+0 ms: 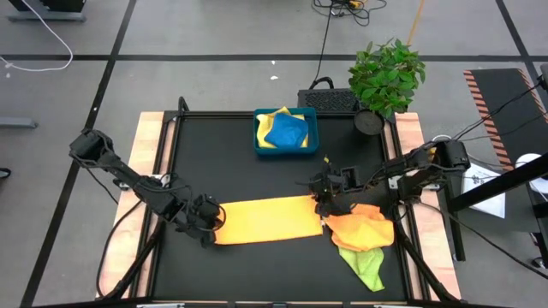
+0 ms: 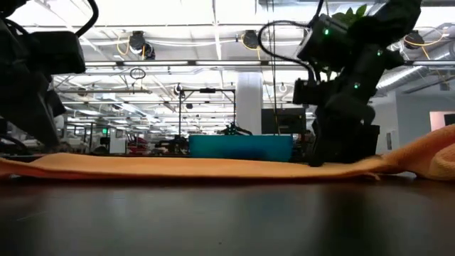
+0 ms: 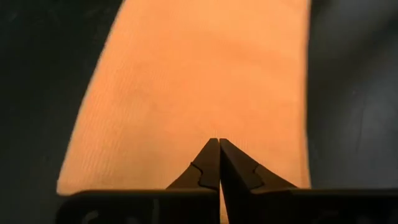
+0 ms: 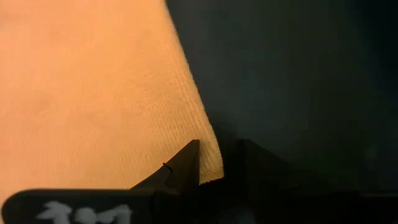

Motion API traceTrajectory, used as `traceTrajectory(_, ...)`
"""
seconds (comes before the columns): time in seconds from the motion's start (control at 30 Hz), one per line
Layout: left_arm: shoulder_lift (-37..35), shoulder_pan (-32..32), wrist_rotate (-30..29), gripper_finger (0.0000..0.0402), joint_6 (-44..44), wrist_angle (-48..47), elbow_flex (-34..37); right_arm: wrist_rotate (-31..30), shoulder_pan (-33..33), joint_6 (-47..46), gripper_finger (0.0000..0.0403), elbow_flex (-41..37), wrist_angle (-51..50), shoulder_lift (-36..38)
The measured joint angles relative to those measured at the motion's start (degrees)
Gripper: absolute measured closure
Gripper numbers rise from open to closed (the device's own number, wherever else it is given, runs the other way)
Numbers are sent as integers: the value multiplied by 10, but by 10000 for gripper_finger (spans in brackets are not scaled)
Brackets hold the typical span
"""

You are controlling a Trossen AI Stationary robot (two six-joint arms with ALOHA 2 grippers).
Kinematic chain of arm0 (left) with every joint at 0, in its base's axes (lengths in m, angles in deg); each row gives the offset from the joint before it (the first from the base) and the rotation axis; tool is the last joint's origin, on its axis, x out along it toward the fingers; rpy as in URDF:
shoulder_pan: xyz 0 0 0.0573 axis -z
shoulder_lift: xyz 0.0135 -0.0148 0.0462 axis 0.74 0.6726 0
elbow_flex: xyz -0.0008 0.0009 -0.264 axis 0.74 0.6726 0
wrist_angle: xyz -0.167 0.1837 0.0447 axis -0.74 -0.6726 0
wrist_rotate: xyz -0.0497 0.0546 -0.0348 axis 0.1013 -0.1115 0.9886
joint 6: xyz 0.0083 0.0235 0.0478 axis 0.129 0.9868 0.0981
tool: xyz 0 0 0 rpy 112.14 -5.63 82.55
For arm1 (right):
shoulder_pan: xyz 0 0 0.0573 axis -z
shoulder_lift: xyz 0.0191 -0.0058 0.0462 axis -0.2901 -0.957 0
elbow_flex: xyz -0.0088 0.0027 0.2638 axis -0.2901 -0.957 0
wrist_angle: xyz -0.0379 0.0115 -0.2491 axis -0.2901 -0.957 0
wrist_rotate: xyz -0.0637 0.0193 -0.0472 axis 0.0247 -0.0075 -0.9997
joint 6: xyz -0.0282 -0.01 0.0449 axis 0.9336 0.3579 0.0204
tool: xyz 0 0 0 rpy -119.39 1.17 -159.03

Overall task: Fold microfiber towels
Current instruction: Fold the left orange microfiber towel

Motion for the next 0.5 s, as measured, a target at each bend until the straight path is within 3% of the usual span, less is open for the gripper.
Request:
traceTrajectory(0.23, 38, 0, 4, 387, 1, 46, 0, 0, 43, 38, 298, -25, 63, 0)
traceTrajectory(0.5, 138, 0, 77, 388, 37, 197, 1, 0, 81, 87, 298, -25, 166, 0)
